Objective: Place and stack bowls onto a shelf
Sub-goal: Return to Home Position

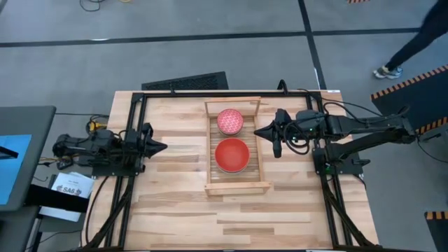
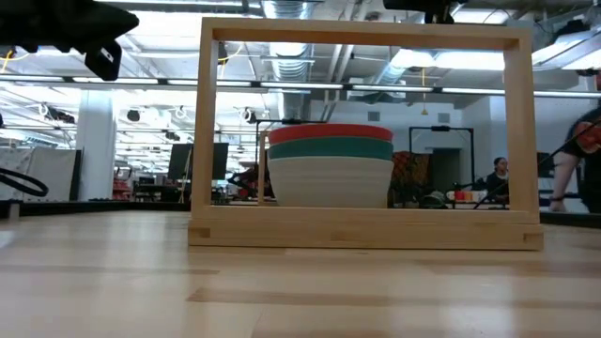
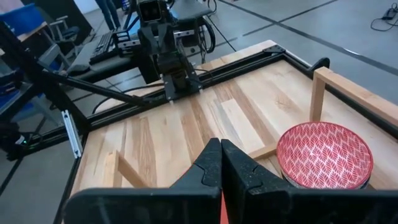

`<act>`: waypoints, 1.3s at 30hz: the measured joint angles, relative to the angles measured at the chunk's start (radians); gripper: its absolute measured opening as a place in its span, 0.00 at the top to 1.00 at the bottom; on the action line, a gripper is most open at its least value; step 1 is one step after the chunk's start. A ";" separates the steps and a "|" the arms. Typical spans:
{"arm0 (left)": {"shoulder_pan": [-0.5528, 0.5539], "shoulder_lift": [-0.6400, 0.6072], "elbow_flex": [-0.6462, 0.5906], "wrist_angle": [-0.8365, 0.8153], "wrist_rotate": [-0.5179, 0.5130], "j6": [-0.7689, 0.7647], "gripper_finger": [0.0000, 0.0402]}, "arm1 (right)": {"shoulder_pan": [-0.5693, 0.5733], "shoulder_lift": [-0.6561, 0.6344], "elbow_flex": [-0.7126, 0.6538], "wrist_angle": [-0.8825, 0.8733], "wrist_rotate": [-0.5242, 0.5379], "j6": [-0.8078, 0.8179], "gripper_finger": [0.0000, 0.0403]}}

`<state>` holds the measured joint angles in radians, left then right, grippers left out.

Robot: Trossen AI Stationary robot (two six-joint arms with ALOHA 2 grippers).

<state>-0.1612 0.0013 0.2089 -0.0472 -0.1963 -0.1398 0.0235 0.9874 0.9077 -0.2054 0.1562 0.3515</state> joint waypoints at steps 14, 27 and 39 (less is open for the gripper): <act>0.076 0.001 -0.192 0.162 0.080 -0.088 1.00 | 0.000 0.000 0.000 0.002 0.000 0.018 0.95; 0.087 0.006 -0.199 0.081 0.148 -0.009 1.00 | 0.024 0.000 0.000 -0.039 -0.058 -0.017 0.95; 0.087 0.005 -0.200 0.084 0.149 -0.008 1.00 | 0.207 -0.280 -0.252 -0.057 -0.056 0.036 0.95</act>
<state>-0.0746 0.0067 0.0090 0.0364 -0.0475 -0.1482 0.2301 0.7072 0.6555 -0.2626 0.1000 0.3879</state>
